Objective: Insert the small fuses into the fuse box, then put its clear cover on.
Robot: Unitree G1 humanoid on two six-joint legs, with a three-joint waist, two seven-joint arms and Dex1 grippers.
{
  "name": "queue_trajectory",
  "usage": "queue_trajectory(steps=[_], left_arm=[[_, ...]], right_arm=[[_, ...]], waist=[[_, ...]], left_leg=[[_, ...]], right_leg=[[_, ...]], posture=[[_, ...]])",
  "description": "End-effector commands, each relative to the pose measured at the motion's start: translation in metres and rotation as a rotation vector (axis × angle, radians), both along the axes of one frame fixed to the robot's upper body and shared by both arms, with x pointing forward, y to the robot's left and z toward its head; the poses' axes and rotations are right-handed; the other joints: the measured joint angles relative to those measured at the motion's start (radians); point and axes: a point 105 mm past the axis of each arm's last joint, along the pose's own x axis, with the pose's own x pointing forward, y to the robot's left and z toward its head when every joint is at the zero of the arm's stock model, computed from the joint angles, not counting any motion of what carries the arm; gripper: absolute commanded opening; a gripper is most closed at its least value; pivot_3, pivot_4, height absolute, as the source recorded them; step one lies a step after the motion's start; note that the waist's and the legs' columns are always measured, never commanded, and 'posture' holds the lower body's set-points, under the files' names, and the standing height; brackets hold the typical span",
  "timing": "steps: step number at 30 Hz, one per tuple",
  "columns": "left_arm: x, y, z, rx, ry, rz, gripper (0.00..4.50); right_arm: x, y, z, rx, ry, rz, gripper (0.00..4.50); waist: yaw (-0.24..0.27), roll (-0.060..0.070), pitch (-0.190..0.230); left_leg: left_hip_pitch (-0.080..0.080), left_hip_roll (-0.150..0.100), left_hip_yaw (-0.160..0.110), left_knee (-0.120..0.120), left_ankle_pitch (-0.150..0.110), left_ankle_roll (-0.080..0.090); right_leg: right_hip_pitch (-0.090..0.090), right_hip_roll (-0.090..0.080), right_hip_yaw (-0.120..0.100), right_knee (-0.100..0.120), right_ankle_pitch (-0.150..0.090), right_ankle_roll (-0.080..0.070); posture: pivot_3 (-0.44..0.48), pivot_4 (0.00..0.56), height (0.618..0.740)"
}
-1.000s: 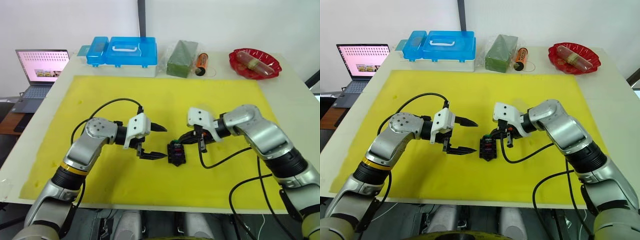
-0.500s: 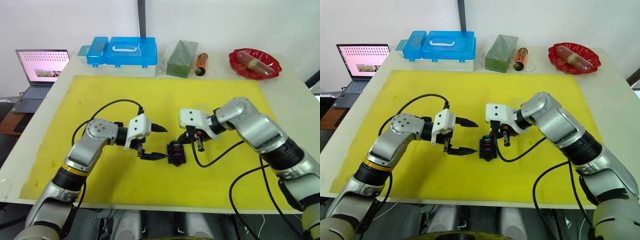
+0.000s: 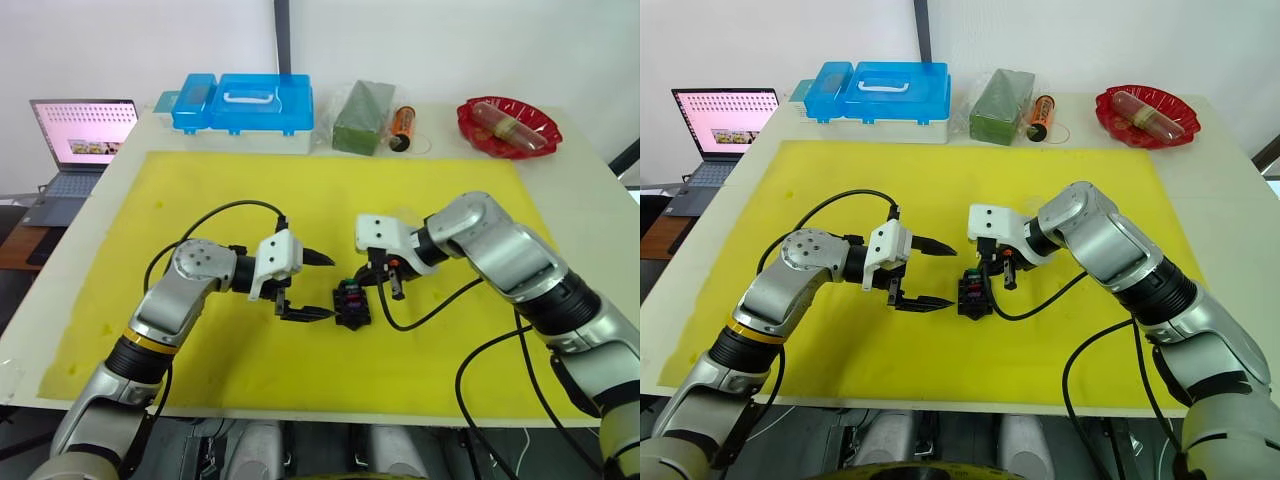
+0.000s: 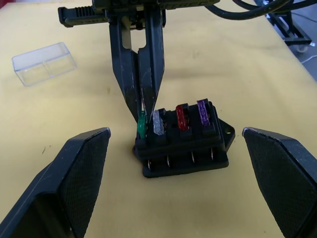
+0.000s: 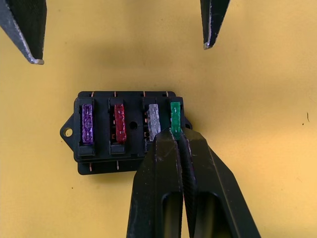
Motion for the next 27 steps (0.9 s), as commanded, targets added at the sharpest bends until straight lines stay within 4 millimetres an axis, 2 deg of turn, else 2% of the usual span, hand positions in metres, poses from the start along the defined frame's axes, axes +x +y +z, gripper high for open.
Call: queue_trajectory(steps=[1, 2, 14, 27], left_arm=[[-0.004, -0.004, 0.008, -0.014, -0.040, -0.024, 4.50], [-0.004, -0.004, 0.008, -0.013, -0.040, -0.024, 4.50], [-0.003, -0.005, 0.008, -0.012, -0.039, -0.028, 4.50], [-0.003, -0.005, 0.008, -0.013, -0.041, -0.026, 4.50]], right_arm=[[-0.003, 0.002, 0.004, 0.012, -0.008, 0.008, 0.50], [-0.003, 0.002, 0.005, 0.014, -0.013, 0.009, 0.67], [-0.007, -0.003, 0.012, 0.038, -0.045, -0.001, 0.67], [-0.006, -0.010, 0.030, 0.065, -0.054, -0.026, 0.67]], waist=[[0.000, 0.000, 0.000], [0.000, 0.000, 0.000], [0.001, 0.000, 0.000], [0.001, 0.000, 0.000]], left_leg=[[0.000, 0.000, 0.000, 0.000, 0.000, 0.000], [0.000, 0.000, 0.000, 0.000, 0.000, 0.000], [0.000, 0.000, 0.000, 0.000, 0.000, 0.000], [-0.001, 0.000, 0.000, 0.000, 0.000, 0.000]], right_leg=[[0.000, 0.000, 0.000, 0.000, 0.000, 0.000], [0.000, 0.000, 0.000, 0.000, 0.000, 0.000], [0.000, 0.000, 0.000, 0.000, 0.000, 0.000], [0.000, 0.000, 0.000, 0.000, 0.000, 0.000]], posture=[[0.000, 0.150, 0.740], [0.000, 0.150, 0.740], [0.000, 0.150, 0.740], [0.000, 0.150, 0.740]])
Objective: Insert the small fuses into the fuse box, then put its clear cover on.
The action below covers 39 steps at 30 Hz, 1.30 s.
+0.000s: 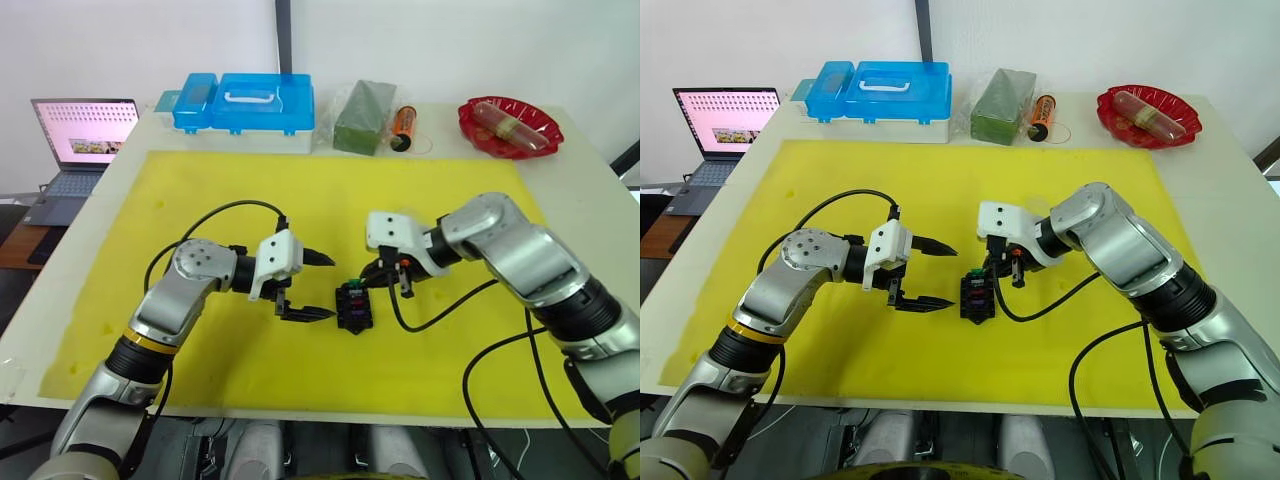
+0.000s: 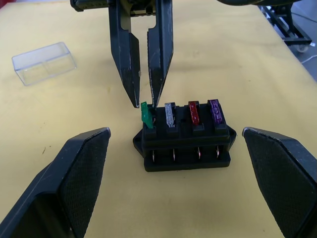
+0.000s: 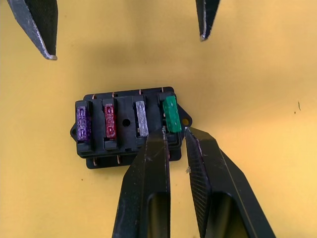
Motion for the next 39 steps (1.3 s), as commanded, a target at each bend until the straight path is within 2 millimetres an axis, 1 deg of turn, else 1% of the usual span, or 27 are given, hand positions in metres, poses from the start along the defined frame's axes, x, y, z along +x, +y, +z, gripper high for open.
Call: queue_trajectory(steps=[1, 5, 10, 13, 16, 19, 20, 21, 22, 25, 30, 34, 39], left_arm=[[-0.003, -0.004, 0.008, -0.013, -0.041, -0.024, 4.50], [-0.001, -0.001, 0.008, -0.012, -0.041, -0.014, 4.50], [-0.002, -0.001, 0.008, -0.010, -0.042, -0.012, 4.50], [-0.002, 0.000, 0.007, -0.008, -0.042, -0.012, 4.50], [-0.002, 0.001, 0.007, -0.005, -0.043, -0.014, 4.50], [-0.001, 0.001, 0.007, -0.002, -0.044, -0.017, 4.50], [-0.001, 0.001, 0.007, -0.001, -0.044, -0.018, 4.50], [-0.001, 0.002, 0.007, -0.001, -0.044, -0.019, 4.50], [-0.001, 0.002, 0.007, -0.001, -0.044, -0.020, 4.50], [-0.001, 0.001, 0.007, 0.000, -0.044, -0.022, 4.50], [-0.001, 0.001, 0.007, -0.001, -0.045, -0.024, 4.50], [-0.001, 0.001, 0.007, -0.002, -0.044, -0.023, 4.50], [-0.001, 0.000, 0.008, -0.004, -0.043, -0.021, 4.50]], right_arm=[[0.001, 0.000, 0.022, 0.029, -0.057, 0.006, 0.67], [0.007, -0.002, 0.041, 0.157, -0.149, -0.037, 0.67], [0.008, 0.004, 0.050, 0.342, -0.255, -0.052, 0.67], [0.007, 0.003, 0.043, 0.393, -0.251, -0.088, 0.67], [0.002, 0.005, 0.035, 0.450, -0.160, -0.112, 0.67], [0.000, 0.003, 0.022, 0.466, -0.110, -0.148, 0.67], [0.000, 0.003, 0.019, 0.470, -0.102, -0.159, 0.27], [-0.001, 0.004, 0.017, 0.475, -0.088, -0.168, 0.10], [-0.002, 0.004, 0.015, 0.480, -0.076, -0.174, 0.04], [-0.005, 0.008, 0.008, 0.490, -0.042, -0.184, 0.04], [-0.004, 0.010, 0.004, 0.514, -0.007, -0.206, 0.04], [-0.004, 0.010, -0.005, 0.508, 0.046, -0.228, 0.04], [-0.005, 0.010, -0.010, 0.504, 0.080, -0.232, 0.04]], waist=[[0.000, 0.000, 0.000], [0.001, 0.000, 0.000], [0.001, 0.000, 0.000], [0.001, 0.000, 0.000], [0.001, 0.000, 0.000], [0.001, 0.000, 0.000], [0.001, 0.000, 0.000], [0.001, 0.000, 0.000], [0.001, 0.000, 0.000], [0.000, 0.000, 0.000], [0.001, 0.000, 0.000], [0.001, 0.000, 0.000], [0.000, 0.000, 0.000]], left_leg=[[0.000, 0.000, 0.000, 0.000, 0.000, 0.000], [0.000, 0.000, 0.000, 0.000, 0.000, 0.000], [0.000, 0.000, 0.000, 0.000, 0.000, 0.000], [0.000, 0.000, 0.000, 0.000, 0.000, 0.000], [0.000, 0.000, 0.000, 0.000, 0.000, 0.000], [0.000, 0.000, 0.000, 0.000, 0.000, 0.000], [0.000, 0.000, 0.000, 0.000, 0.000, 0.000], [0.000, 0.000, 0.000, 0.000, 0.000, 0.000], [0.000, 0.000, 0.000, 0.000, 0.000, 0.000], [0.000, 0.000, 0.000, 0.000, 0.000, 0.000], [0.000, 0.000, 0.000, 0.000, 0.000, 0.000], [0.000, 0.000, 0.000, 0.000, 0.000, 0.000], [0.000, 0.000, 0.000, 0.000, 0.000, 0.000]], right_leg=[[0.000, 0.000, 0.000, 0.000, 0.000, 0.000], [0.000, 0.000, 0.000, 0.000, 0.000, 0.000], [0.000, 0.000, 0.000, 0.000, 0.000, 0.000], [0.000, 0.000, 0.000, 0.000, 0.000, 0.000], [0.000, 0.000, 0.000, 0.000, 0.000, 0.000], [0.000, 0.000, 0.000, 0.000, 0.000, 0.000], [0.000, 0.000, 0.000, 0.000, 0.000, 0.000], [0.000, 0.000, 0.000, 0.000, 0.000, 0.000], [0.000, 0.000, 0.000, 0.000, 0.000, 0.000], [0.000, 0.000, 0.000, 0.000, 0.000, 0.000], [0.000, 0.000, 0.000, 0.000, 0.000, 0.000], [0.000, 0.000, 0.000, 0.000, 0.000, 0.000], [0.000, 0.000, 0.000, 0.000, 0.000, 0.000]], posture=[[0.000, 0.150, 0.740], [0.000, 0.150, 0.740], [0.000, 0.150, 0.740], [0.000, 0.150, 0.740], [0.000, 0.150, 0.740], [0.000, 0.150, 0.740], [0.000, 0.150, 0.740], [0.000, 0.150, 0.740], [0.000, 0.150, 0.740], [0.000, 0.150, 0.740], [0.000, 0.150, 0.740], [0.000, 0.150, 0.740], [0.000, 0.150, 0.740]])
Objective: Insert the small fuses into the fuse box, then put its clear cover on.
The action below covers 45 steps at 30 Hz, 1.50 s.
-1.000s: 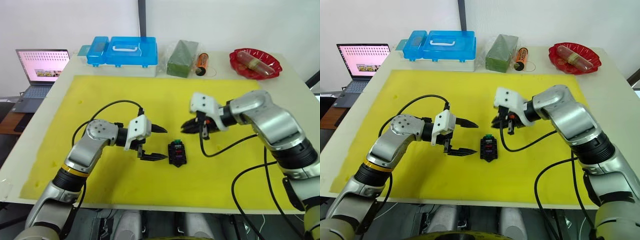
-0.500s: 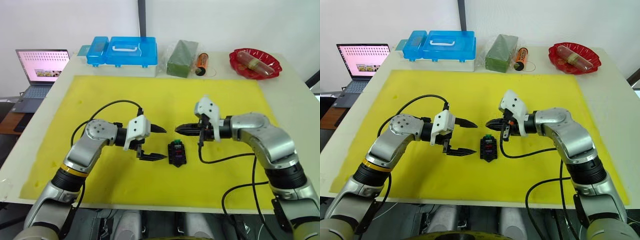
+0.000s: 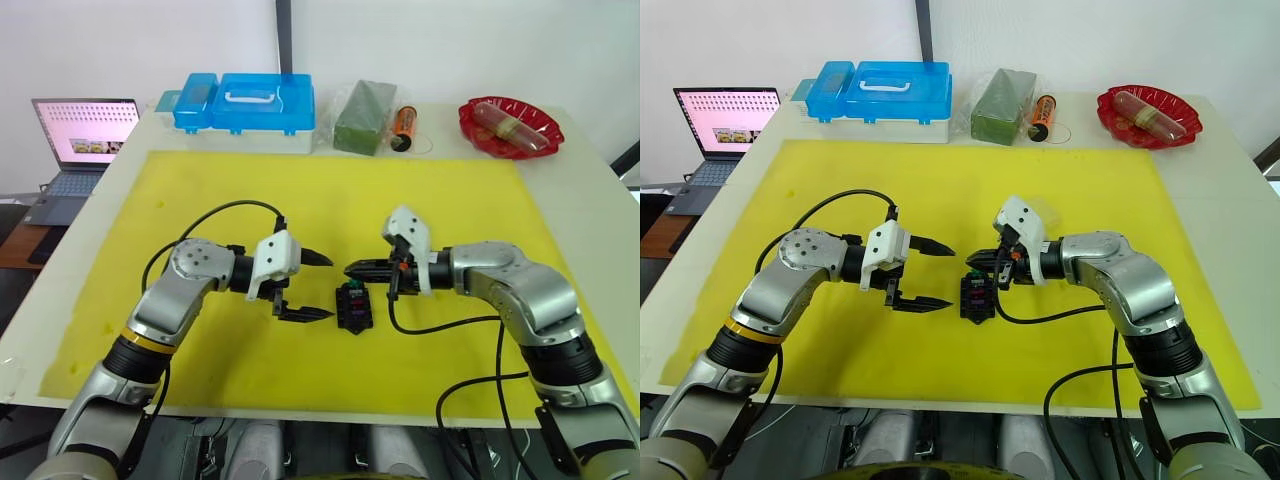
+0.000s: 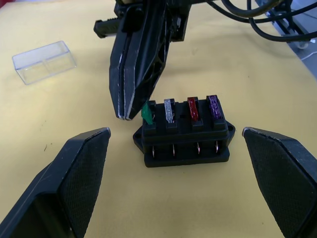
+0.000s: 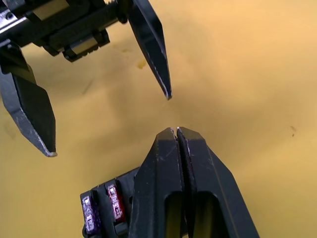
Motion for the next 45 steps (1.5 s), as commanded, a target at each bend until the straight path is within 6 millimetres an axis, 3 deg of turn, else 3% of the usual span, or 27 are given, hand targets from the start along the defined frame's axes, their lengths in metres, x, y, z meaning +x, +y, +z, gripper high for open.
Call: queue_trajectory(steps=[1, 16, 24, 30, 39, 45], left_arm=[[-0.001, -0.002, 0.008, -0.012, -0.033, -0.015, 4.50], [-0.002, -0.003, 0.009, -0.017, -0.031, -0.008, 4.50], [-0.002, -0.004, 0.010, -0.021, -0.031, -0.009, 4.50], [-0.002, -0.006, 0.010, -0.025, -0.031, -0.010, 4.50], [-0.003, -0.003, 0.012, -0.032, -0.032, -0.008, 4.50], [-0.002, 0.004, 0.020, -0.039, -0.039, -0.003, 4.50]], right_arm=[[-0.003, 0.004, 0.004, 0.021, -0.001, 0.024, 0.04], [-0.004, 0.003, -0.032, -0.065, 0.105, -0.031, 0.04], [0.001, 0.006, -0.033, -0.062, 0.118, -0.079, 0.04], [-0.007, 0.002, -0.047, -0.134, 0.122, -0.056, 0.04], [0.004, 0.005, 0.000, -0.017, -0.017, -0.063, 0.04], [-0.010, -0.005, 0.046, 0.043, -0.105, -0.039, 0.04]], waist=[[0.000, 0.000, 0.000], [0.000, 0.000, 0.000], [0.000, -0.001, -0.001], [0.001, -0.001, -0.001], [0.001, -0.001, -0.001], [0.000, -0.001, -0.001]], left_leg=[[0.000, 0.000, 0.000, 0.000, 0.000, 0.000], [0.001, 0.000, 0.000, 0.000, 0.000, 0.000], [0.001, 0.000, 0.000, 0.000, 0.000, 0.000], [0.001, 0.000, 0.000, 0.000, 0.000, 0.000], [0.001, 0.000, 0.000, 0.000, 0.000, 0.000], [-0.001, 0.000, 0.000, 0.000, 0.000, 0.000]], right_leg=[[0.000, 0.000, 0.000, 0.000, 0.000, 0.000], [0.001, 0.000, 0.000, 0.000, 0.000, 0.000], [0.001, 0.000, 0.000, 0.000, 0.000, 0.000], [0.001, 0.000, 0.000, 0.000, 0.000, 0.000], [0.002, 0.000, 0.000, 0.000, 0.000, 0.000], [0.000, -0.001, 0.000, 0.000, 0.000, 0.000]], posture=[[0.000, 0.150, 0.740], [0.000, 0.150, 0.740], [0.000, 0.150, 0.740], [0.000, 0.150, 0.740], [0.000, 0.150, 0.740], [0.000, 0.150, 0.740]])
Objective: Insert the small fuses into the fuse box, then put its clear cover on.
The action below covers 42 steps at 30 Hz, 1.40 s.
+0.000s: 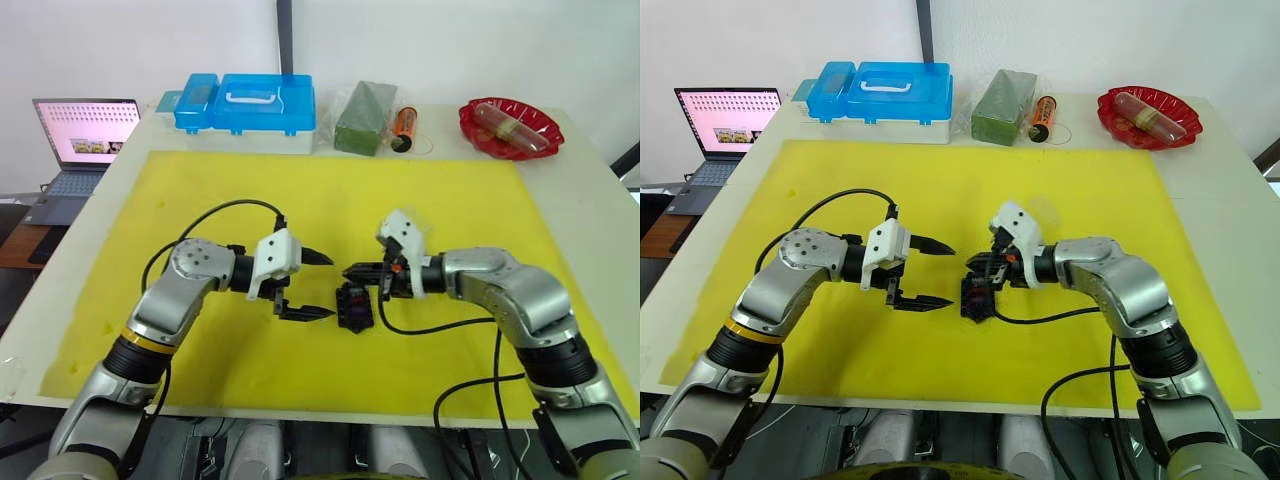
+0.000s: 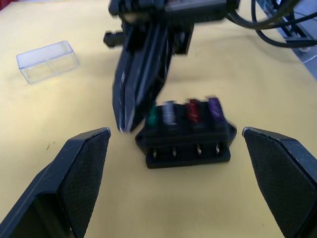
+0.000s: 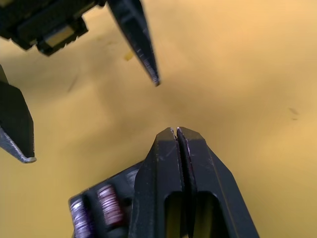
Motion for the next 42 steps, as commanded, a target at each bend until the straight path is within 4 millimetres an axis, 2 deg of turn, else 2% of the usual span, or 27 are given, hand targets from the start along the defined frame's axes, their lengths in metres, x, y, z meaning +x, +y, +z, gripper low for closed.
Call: queue_trajectory(steps=[1, 6, 9, 11, 15, 18, 23, 25, 30, 33, 36, 41, 42], left_arm=[[-0.002, 0.006, 0.019, -0.031, -0.050, -0.008, 4.50], [0.001, 0.019, 0.022, -0.009, -0.053, 0.033, 4.50], [0.005, 0.035, 0.022, 0.023, -0.032, 0.080, 4.50], [0.006, 0.044, 0.021, 0.047, -0.014, 0.096, 4.50], [0.005, 0.067, 0.023, 0.092, 0.028, 0.135, 4.50], [0.006, 0.084, 0.024, 0.126, 0.036, 0.163, 4.50], [0.009, 0.111, 0.028, 0.169, 0.041, 0.216, 4.50], [0.012, 0.116, 0.032, 0.169, 0.041, 0.238, 4.50], [0.013, 0.109, 0.036, 0.154, 0.044, 0.222, 4.50], [0.012, 0.092, 0.032, 0.127, 0.035, 0.189, 4.50], [0.004, 0.069, 0.026, 0.080, 0.035, 0.134, 4.50], [-0.001, 0.056, 0.021, 0.061, 0.036, 0.104, 4.50], [-0.002, 0.053, 0.019, 0.059, 0.036, 0.101, 4.50]], right_arm=[[-0.010, -0.007, 0.043, 0.015, -0.145, 0.024, 0.04], [-0.013, -0.038, 0.054, -0.102, -0.254, -0.059, 0.04], [-0.020, -0.072, 0.048, -0.253, -0.292, -0.110, 0.04], [-0.027, -0.086, 0.045, -0.293, -0.280, -0.118, 0.04], [-0.043, -0.119, 0.043, -0.348, -0.230, -0.166, 1.01], [-0.051, -0.136, 0.043, -0.364, -0.213, -0.202, 2.04], [-0.058, -0.152, 0.045, -0.381, -0.226, -0.274, 3.85], [-0.058, -0.155, 0.048, -0.367, -0.236, -0.304, 4.46], [-0.052, -0.151, 0.053, -0.343, -0.267, -0.312, 4.46], [-0.033, -0.145, 0.051, -0.316, -0.292, -0.354, 4.46], [0.001, -0.136, 0.044, -0.267, -0.291, -0.416, 4.46], [0.032, -0.121, 0.037, -0.233, -0.276, -0.415, 4.46], [0.044, -0.120, 0.034, -0.225, -0.265, -0.431, 4.46]], waist=[[-0.001, 0.000, 0.000], [0.000, 0.000, 0.000], [0.003, 0.000, 0.000], [0.000, 0.000, 0.000], [-0.001, -0.001, 0.000], [0.000, -0.001, 0.000], [0.000, -0.001, 0.001], [0.000, -0.001, 0.001], [0.000, -0.001, 0.001], [-0.002, -0.001, 0.001], [-0.007, -0.001, 0.001], [-0.001, -0.001, 0.001], [0.001, -0.001, 0.001]], left_leg=[[0.000, 0.000, 0.000, 0.000, 0.000, 0.000], [0.000, 0.000, -0.001, 0.000, 0.000, 0.000], [0.000, -0.001, -0.001, 0.000, 0.000, 0.000], [-0.001, -0.001, 0.000, 0.000, -0.001, 0.001], [0.001, 0.000, 0.001, 0.000, -0.001, 0.001], [0.001, 0.000, 0.001, 0.000, -0.001, 0.001], [0.001, 0.000, 0.001, 0.000, -0.001, 0.001], [0.001, 0.000, 0.001, 0.000, -0.001, 0.001], [0.001, 0.000, 0.001, 0.000, -0.001, 0.001], [0.001, 0.000, 0.001, 0.000, 0.000, 0.001], [0.001, 0.000, 0.001, 0.000, 0.000, 0.001], [0.000, 0.000, 0.001, -0.001, 0.000, 0.000], [0.000, 0.000, 0.001, -0.001, 0.000, -0.001]], right_leg=[[0.000, 0.000, 0.000, 0.000, 0.000, 0.000], [0.000, -0.001, 0.000, 0.000, 0.000, 0.000], [0.000, -0.002, 0.000, -0.001, 0.000, 0.000], [0.000, -0.002, 0.000, -0.002, 0.000, 0.000], [0.001, -0.002, 0.000, -0.001, 0.000, 0.000], [0.001, 0.000, 0.000, -0.001, 0.000, 0.000], [0.001, 0.000, 0.000, -0.001, 0.000, 0.000], [0.001, 0.000, 0.000, -0.001, 0.000, 0.000], [0.001, 0.000, 0.000, -0.002, 0.000, 0.000], [0.001, 0.000, 0.000, -0.001, 0.000, 0.000], [0.001, 0.000, 0.001, -0.001, 0.000, 0.000], [-0.001, 0.001, 0.001, 0.000, 0.000, 0.000], [-0.001, 0.001, 0.001, 0.000, 0.000, 0.000]], posture=[[0.000, 0.150, 0.740], [0.000, 0.150, 0.740], [0.000, 0.150, 0.740], [0.000, 0.150, 0.740], [0.000, 0.150, 0.740], [0.000, 0.150, 0.740], [0.000, 0.150, 0.740], [0.000, 0.150, 0.740], [0.000, 0.150, 0.740], [0.000, 0.150, 0.740], [0.000, 0.150, 0.740], [0.000, 0.150, 0.740], [0.000, 0.150, 0.740]])
